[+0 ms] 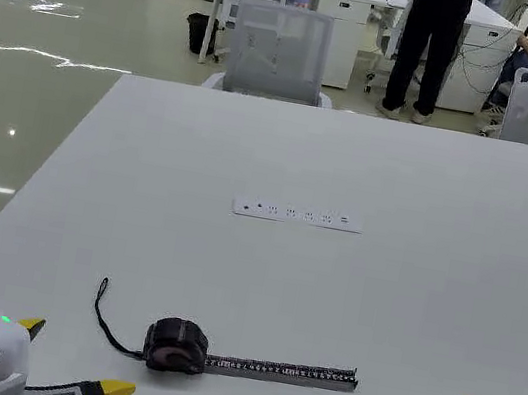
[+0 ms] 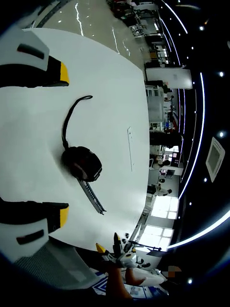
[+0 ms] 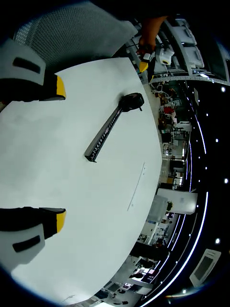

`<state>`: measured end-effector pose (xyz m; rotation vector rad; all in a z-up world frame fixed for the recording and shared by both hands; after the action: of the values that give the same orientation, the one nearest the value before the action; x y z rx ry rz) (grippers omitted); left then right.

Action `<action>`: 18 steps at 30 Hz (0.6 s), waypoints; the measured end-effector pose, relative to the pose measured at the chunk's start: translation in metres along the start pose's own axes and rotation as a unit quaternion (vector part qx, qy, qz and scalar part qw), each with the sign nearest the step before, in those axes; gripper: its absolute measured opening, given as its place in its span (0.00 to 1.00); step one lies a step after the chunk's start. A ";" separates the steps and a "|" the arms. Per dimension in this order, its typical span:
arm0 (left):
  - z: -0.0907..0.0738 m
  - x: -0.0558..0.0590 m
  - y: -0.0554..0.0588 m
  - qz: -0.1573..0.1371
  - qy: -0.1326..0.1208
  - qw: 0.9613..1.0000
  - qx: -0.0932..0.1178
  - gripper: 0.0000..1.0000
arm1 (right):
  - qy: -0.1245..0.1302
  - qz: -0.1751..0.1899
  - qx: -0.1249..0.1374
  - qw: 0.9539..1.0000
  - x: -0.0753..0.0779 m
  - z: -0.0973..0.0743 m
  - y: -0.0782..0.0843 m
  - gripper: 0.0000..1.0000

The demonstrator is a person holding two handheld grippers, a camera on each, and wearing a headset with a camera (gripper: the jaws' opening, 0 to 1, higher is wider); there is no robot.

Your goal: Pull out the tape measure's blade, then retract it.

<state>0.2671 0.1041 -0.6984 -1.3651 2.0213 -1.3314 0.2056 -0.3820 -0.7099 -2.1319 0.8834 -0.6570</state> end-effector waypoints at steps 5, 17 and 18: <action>0.004 0.009 0.000 0.008 0.005 1.000 -0.007 0.99 | -0.021 -0.025 -0.007 0.999 0.004 0.007 -0.010 0.89; 0.019 0.019 0.000 0.012 -0.023 1.000 -0.003 0.99 | -0.100 -0.106 -0.045 0.988 0.021 0.034 -0.035 0.83; 0.020 0.020 -0.001 0.009 -0.025 1.000 0.000 0.99 | -0.106 -0.111 -0.050 0.987 0.022 0.036 -0.036 0.83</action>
<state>0.2723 0.0772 -0.7032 -1.3633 1.9953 -1.2767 0.2579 -0.3652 -0.7001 -2.3606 0.5790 -0.4906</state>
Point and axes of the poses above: the centre of the closed fingertips' face, and the gripper's own axes: z roughly forward along the fingers, x roughly to its right, y roughly out of its underside, the point moved 8 cm from there along -z, roughly backward along the fingers, and after that the axes turned 8 degrees about -z, right-handed, at the moved point
